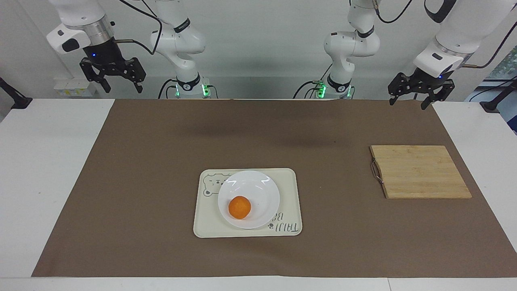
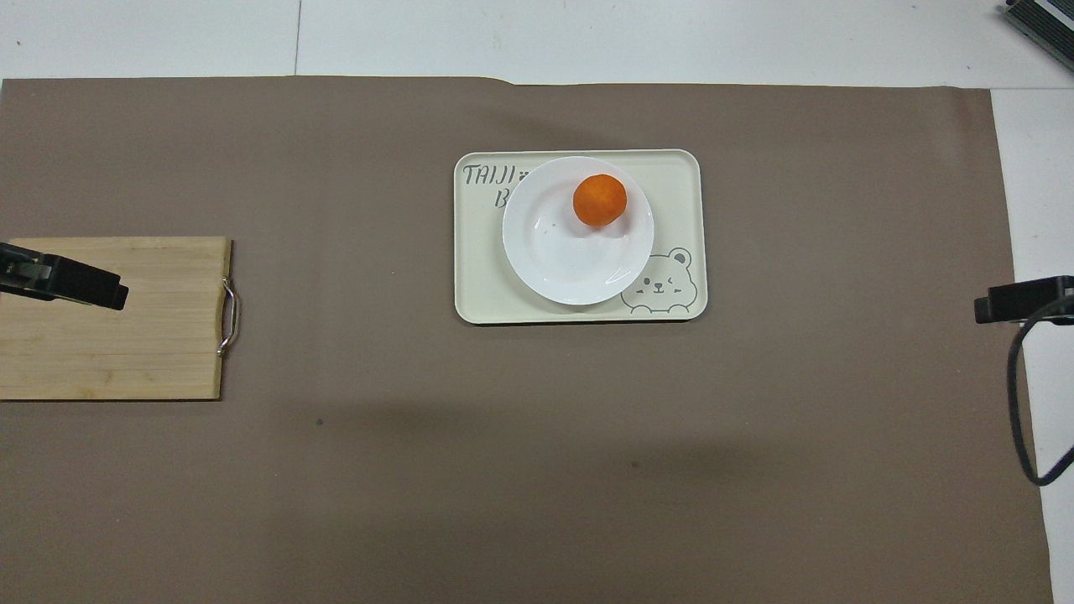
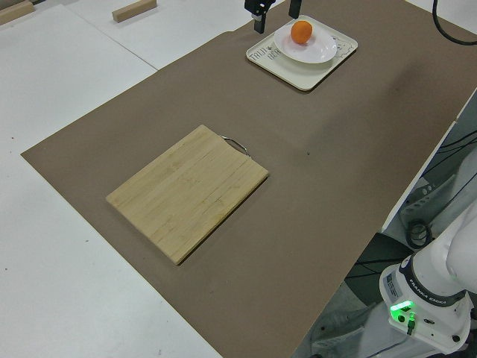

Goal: Place orange and plate with both arms

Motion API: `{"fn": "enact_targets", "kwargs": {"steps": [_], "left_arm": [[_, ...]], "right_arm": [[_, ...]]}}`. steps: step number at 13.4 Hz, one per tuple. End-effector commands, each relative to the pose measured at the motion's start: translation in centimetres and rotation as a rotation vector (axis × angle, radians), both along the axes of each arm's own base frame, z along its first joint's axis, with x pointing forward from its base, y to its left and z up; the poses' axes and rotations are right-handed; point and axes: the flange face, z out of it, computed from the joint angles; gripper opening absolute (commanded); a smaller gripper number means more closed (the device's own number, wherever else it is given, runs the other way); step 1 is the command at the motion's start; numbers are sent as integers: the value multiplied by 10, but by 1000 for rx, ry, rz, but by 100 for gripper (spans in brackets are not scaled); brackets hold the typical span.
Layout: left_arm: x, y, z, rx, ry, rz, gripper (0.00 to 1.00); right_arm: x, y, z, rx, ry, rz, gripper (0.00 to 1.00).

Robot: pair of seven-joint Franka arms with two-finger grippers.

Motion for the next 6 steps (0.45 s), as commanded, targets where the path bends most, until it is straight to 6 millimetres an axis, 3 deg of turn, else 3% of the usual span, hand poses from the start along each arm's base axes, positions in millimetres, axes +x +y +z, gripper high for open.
{"fn": "enact_targets", "kwargs": {"steps": [1,6], "left_arm": [[-6,3,2,9,-4,14,100],[-6,3,2,9,-1,16,100]], "right_arm": [[-3,1,-4,-17,5,11,100],[-4,1,-5,-13,8,11,100]]}}
